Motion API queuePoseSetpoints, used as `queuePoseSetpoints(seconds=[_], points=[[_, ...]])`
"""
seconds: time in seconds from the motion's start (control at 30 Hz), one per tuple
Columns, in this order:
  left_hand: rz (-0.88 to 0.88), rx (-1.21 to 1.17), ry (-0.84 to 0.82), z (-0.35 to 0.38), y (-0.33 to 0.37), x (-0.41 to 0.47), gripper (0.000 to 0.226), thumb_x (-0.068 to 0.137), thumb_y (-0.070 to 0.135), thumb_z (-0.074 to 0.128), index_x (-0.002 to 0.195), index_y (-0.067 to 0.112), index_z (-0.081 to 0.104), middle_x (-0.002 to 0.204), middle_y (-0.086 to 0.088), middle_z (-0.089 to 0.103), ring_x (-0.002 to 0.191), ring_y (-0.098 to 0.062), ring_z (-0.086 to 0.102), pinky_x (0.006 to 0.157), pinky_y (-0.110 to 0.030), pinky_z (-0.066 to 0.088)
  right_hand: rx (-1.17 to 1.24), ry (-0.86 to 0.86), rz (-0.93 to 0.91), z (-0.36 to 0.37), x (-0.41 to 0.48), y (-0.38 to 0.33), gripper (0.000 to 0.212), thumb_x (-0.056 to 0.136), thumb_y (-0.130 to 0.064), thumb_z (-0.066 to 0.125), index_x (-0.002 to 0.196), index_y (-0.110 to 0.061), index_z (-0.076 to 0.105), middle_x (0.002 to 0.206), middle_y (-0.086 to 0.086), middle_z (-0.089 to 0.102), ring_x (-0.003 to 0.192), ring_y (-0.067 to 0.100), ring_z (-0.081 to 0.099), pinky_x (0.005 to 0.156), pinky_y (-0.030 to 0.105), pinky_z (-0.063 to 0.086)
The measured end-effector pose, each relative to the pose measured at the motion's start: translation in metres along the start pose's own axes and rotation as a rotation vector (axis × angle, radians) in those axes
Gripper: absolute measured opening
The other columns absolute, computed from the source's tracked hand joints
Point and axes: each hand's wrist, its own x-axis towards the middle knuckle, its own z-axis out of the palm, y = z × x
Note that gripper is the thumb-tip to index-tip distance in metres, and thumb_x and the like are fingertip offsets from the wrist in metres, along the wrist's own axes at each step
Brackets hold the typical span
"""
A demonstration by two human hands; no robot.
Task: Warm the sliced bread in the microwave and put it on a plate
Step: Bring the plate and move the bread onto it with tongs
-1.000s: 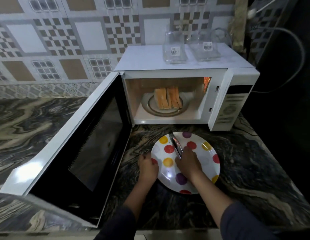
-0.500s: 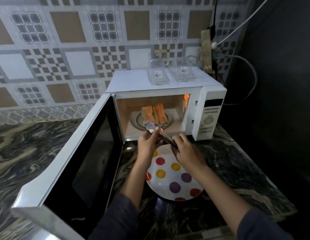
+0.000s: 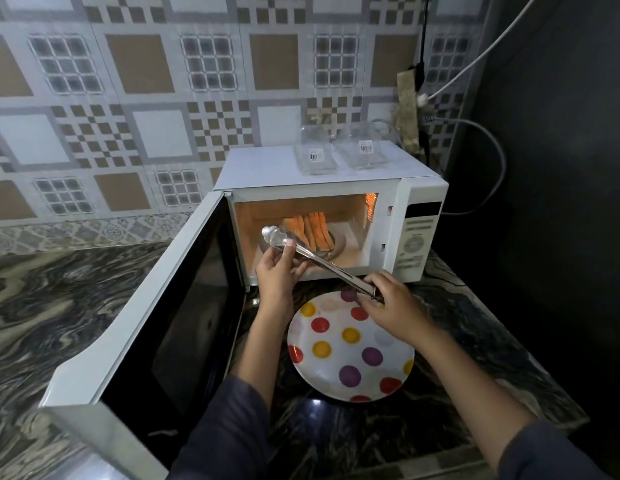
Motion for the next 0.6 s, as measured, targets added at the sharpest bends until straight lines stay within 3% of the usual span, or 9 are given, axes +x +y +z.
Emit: queuePoseSetpoints(seconds=[0.13,0.2,0.3,0.37,0.47,0.53,0.6], points=[[0.007,0.035,-0.042,0.002,-0.001,0.001,0.021,0.092,0.021,0.054,0.1,0.002,0.059,0.078,-0.006,0.058,0.072,-0.013,0.061,0.065,-0.02,0.058,0.15,0.006,0.043,-0.01,0.006,-0.012,0.034,0.083,-0.044,0.062,0.108,-0.023,0.054,0.103,-0.01,0.052,0.095,0.003,0.051,0.08,0.015,0.042],[0.007,0.052,-0.088,0.004,-0.002,0.0,0.024,0.092,0.021,0.054,0.103,0.0,0.059,0.079,-0.006,0.06,0.07,-0.011,0.061,0.066,-0.02,0.057,0.242,-0.115,0.068,-0.011,0.011,-0.023,0.033,0.087,-0.048,0.054,0.111,-0.025,0.053,0.104,-0.007,0.059,0.095,0.007,0.057,0.081,0.022,0.047],[0.015,0.087,-0.158,0.004,-0.004,0.001,0.02,0.091,0.022,0.055,0.1,0.004,0.06,0.078,-0.002,0.061,0.068,-0.008,0.06,0.07,-0.023,0.057,0.331,-0.264,0.075,-0.004,0.012,-0.031,0.024,0.093,-0.047,0.044,0.101,-0.026,0.053,0.084,-0.001,0.065,0.072,0.008,0.061,0.069,0.035,0.051],[-0.002,0.101,-0.181,0.001,-0.004,0.002,0.019,0.091,0.022,0.056,0.099,0.005,0.061,0.08,-0.001,0.064,0.069,-0.007,0.062,0.072,-0.024,0.057,0.399,-0.284,0.087,0.0,0.009,-0.027,0.018,0.094,-0.044,0.042,0.093,-0.031,0.054,0.068,-0.002,0.059,0.054,0.007,0.053,0.053,0.029,0.046],[-0.062,0.116,-0.196,-0.002,-0.007,0.004,0.015,0.091,0.019,0.056,0.095,0.006,0.062,0.083,-0.004,0.067,0.075,-0.012,0.067,0.073,-0.025,0.058,0.496,-0.313,0.151,0.004,0.005,-0.017,0.015,0.095,-0.039,0.045,0.092,-0.029,0.055,0.06,-0.004,0.05,0.043,0.006,0.041,0.042,0.021,0.034],[-0.098,0.139,-0.223,-0.003,-0.011,0.005,0.014,0.091,0.017,0.056,0.094,0.004,0.061,0.086,-0.008,0.068,0.082,-0.018,0.067,0.075,-0.025,0.057,0.486,-0.29,0.176,0.008,0.002,-0.01,0.016,0.094,-0.037,0.046,0.089,-0.026,0.056,0.062,-0.004,0.051,0.043,0.002,0.043,0.041,0.018,0.034],[-0.048,0.286,-0.238,-0.004,-0.016,0.005,0.023,0.092,0.022,0.053,0.1,0.002,0.061,0.093,-0.009,0.067,0.089,-0.02,0.066,0.079,-0.026,0.056,0.462,-0.227,0.187,0.013,-0.001,-0.001,0.015,0.093,-0.039,0.048,0.089,-0.028,0.057,0.069,-0.004,0.059,0.057,0.005,0.055,0.052,0.02,0.044]])
